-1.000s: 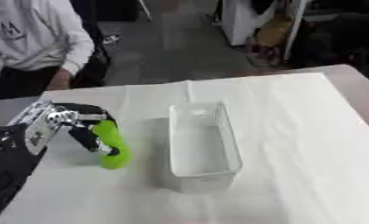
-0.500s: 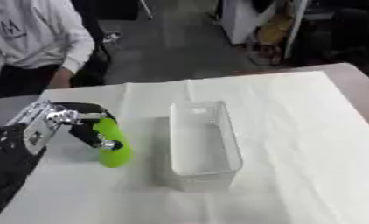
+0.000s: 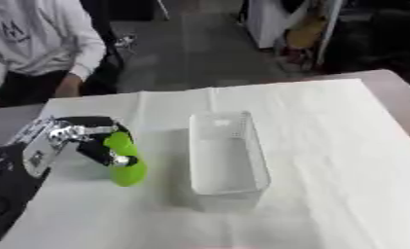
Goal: Pick up objects on the table and place them in the box.
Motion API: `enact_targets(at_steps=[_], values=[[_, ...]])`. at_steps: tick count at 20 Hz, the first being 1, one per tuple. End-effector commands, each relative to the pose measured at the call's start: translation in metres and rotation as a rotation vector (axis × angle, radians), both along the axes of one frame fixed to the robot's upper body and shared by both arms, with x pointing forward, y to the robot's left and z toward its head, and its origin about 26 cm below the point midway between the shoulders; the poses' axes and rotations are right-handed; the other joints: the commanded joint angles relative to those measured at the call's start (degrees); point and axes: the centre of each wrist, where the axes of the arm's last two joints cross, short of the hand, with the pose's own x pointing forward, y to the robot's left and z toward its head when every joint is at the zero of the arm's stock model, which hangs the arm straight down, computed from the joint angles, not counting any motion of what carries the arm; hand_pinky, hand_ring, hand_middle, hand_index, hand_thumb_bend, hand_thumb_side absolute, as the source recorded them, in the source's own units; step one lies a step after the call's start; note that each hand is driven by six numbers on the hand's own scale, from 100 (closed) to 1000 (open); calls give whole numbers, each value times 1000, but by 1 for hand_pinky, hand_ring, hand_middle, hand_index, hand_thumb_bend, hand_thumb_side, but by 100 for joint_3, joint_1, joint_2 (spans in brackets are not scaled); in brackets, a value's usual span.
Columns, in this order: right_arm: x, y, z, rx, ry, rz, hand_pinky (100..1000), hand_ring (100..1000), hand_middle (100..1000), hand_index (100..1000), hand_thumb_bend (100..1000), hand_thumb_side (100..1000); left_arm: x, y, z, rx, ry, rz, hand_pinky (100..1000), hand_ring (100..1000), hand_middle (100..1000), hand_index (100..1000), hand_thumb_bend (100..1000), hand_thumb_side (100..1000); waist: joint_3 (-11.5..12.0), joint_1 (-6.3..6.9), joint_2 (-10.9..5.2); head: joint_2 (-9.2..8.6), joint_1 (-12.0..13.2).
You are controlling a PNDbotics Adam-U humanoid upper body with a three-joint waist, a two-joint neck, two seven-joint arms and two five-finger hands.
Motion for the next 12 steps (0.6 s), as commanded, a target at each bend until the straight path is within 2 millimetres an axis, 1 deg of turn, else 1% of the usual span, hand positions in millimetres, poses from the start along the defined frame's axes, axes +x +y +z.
enact_targets(at_steps=[1,12], values=[[-3,-2,7,-11,-24,-5,265,451,533,582,100,422,-3,13,21,-2,-42,25,100,100,128,355,100,660,20,-17,-71,15,-54],[-3,-3,5,-14,-21,-13,266,451,533,582,100,422,-8,9,48,-24,-132,-8,100,100,103,333,100,645,47,-6,-101,15,-72]])
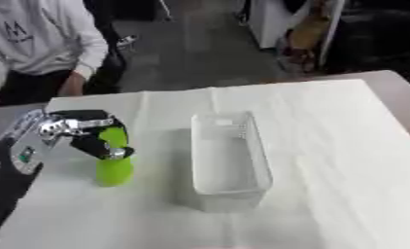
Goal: Pick up objects on the table and place them in the box.
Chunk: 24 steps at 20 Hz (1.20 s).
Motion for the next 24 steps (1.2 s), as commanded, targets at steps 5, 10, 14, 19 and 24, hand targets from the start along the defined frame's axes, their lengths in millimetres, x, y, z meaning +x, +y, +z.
enact_targets(at_steps=[5,10,14,19,24], values=[[-2,-3,7,-11,-26,-8,266,451,533,582,100,422,-6,3,37,-3,-129,-18,100,100,100,328,100,640,21,5,-112,19,-79],[-3,-3,7,-12,-25,-9,266,451,533,582,100,421,-8,-6,50,-45,-183,-51,100,100,100,330,100,633,24,5,-120,19,-82],[-3,-3,7,-12,-24,-9,266,451,532,582,100,424,-12,-16,61,-110,-232,-90,100,100,100,331,100,628,23,6,-125,12,-81],[-3,-3,7,-12,-25,-8,266,451,532,582,100,421,-18,-33,76,-209,-316,-159,100,100,100,328,100,621,20,11,-135,6,-81],[-2,-2,8,-11,-25,-6,267,451,532,582,100,421,-22,-48,86,-354,-426,-179,100,100,100,306,100,607,5,12,-136,-35,-69]])
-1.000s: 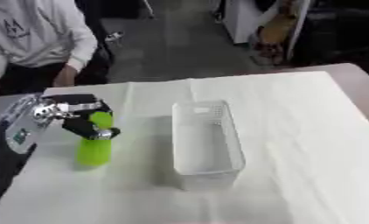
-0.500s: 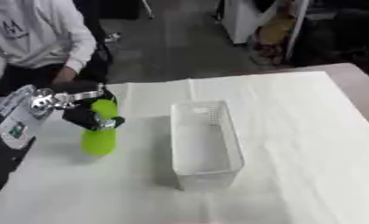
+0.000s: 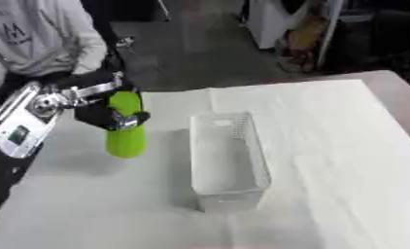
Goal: Pick up objects on the table and place them in the box.
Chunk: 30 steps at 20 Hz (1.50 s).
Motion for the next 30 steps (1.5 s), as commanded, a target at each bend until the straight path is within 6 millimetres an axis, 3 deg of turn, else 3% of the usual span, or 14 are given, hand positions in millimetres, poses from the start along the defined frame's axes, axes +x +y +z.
enact_targets(at_steps=[1,9,18,19,20,30], values=[[-2,-2,8,-10,-26,-2,267,451,532,582,100,421,-5,-7,24,-94,-111,-15,100,100,100,305,100,608,-15,-4,-113,-40,-18],[-1,1,10,-6,-29,13,268,452,533,583,100,425,-3,-41,27,-224,-163,-102,100,100,100,312,100,609,-107,4,-99,-97,72],[1,8,16,6,-31,47,270,452,533,583,100,430,5,-73,15,-217,-111,-189,100,100,100,317,100,609,-270,39,-82,-187,172],[1,9,17,10,-34,52,271,452,532,583,172,478,6,-76,13,-211,-104,-197,100,100,100,317,100,609,-293,46,-83,-175,188],[1,9,18,15,-37,57,271,452,532,583,171,478,8,-78,10,-205,-97,-204,100,100,100,317,100,609,-314,53,-84,-164,200],[4,21,31,43,-40,118,277,452,532,583,171,477,24,-66,-14,-220,-89,-175,100,100,100,321,100,609,-564,159,-87,-53,272]])
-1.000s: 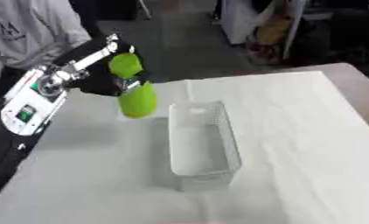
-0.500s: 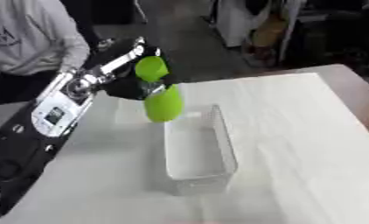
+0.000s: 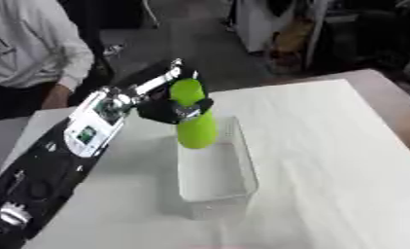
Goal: Pick up objects on the table and place them in the box.
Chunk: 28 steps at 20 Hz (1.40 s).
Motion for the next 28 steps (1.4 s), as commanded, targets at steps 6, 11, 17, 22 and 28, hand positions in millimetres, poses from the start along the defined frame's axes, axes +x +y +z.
enact_targets(at_steps=[6,11,17,22,28], values=[[-1,6,18,23,-38,38,285,452,530,582,179,483,11,17,-7,23,-25,36,100,100,100,332,100,609,-137,64,-69,35,63],[0,7,22,33,-46,47,288,453,530,582,178,482,14,24,-17,94,-35,46,450,609,659,735,100,925,-198,102,-65,46,41],[0,7,23,38,-49,48,289,453,529,582,178,481,17,27,-16,352,-6,98,1000,1000,1000,1000,443,1000,-202,117,-75,66,-4],[0,6,23,38,-49,46,289,453,529,582,178,481,17,28,-12,322,-21,80,1000,1000,1000,1000,595,1000,-189,114,-79,69,-30],[0,5,22,36,-47,40,288,453,530,583,178,481,14,30,-7,266,-55,73,1000,1000,1000,1000,564,1000,-157,112,-79,35,-55]])
